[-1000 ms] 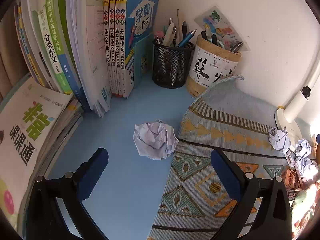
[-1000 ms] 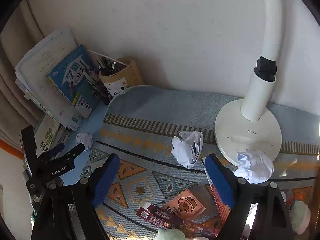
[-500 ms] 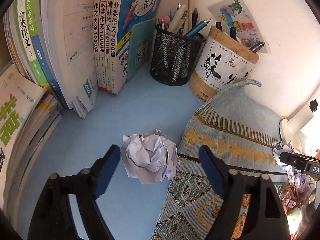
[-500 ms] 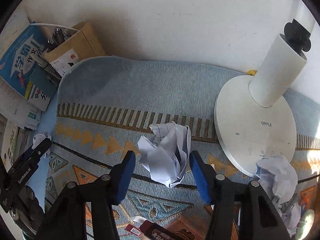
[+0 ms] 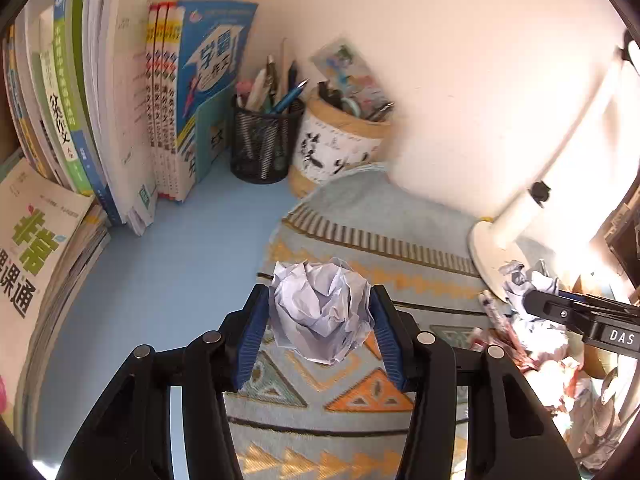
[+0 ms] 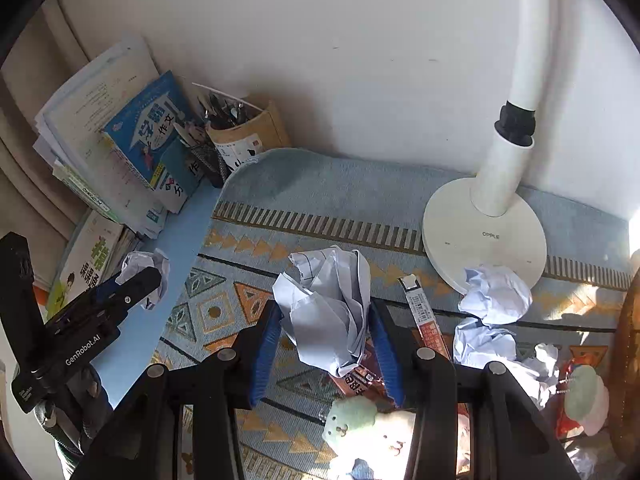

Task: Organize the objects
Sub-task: 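Grasp the crumpled white paper ball with the left gripper, then carry the paper ball to the golden bowl and release it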

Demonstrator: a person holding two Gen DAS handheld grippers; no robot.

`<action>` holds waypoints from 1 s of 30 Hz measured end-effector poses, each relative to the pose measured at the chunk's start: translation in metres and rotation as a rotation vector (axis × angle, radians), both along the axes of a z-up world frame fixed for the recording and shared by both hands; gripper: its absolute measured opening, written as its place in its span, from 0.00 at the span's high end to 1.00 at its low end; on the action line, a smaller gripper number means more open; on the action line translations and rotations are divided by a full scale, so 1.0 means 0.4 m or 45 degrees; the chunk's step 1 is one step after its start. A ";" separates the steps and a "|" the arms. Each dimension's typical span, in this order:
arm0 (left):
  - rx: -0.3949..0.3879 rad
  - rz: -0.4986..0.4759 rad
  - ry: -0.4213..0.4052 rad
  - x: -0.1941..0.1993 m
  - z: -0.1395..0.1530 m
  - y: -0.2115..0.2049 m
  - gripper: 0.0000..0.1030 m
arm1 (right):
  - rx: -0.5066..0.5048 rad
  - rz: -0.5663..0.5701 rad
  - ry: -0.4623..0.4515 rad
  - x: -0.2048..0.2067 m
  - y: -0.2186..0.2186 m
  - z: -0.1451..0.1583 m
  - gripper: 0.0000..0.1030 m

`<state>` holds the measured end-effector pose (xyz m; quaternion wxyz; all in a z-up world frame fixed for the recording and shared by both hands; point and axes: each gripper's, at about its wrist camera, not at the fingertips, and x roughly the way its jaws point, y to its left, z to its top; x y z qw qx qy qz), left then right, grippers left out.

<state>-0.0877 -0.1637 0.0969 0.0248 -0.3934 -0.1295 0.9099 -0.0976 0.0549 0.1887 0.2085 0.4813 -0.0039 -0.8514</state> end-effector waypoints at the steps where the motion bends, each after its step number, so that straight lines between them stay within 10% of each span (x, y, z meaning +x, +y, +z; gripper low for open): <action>1: -0.009 -0.025 0.022 0.024 0.029 0.024 0.53 | -0.011 -0.001 0.013 0.026 0.019 0.021 0.57; 17: -0.067 -0.377 0.270 0.238 0.352 0.506 0.53 | -0.102 -0.347 0.260 0.305 0.505 0.263 0.57; 30: -0.015 -0.603 0.215 0.127 0.280 1.010 0.52 | 0.057 -0.822 0.141 0.224 0.908 0.091 0.56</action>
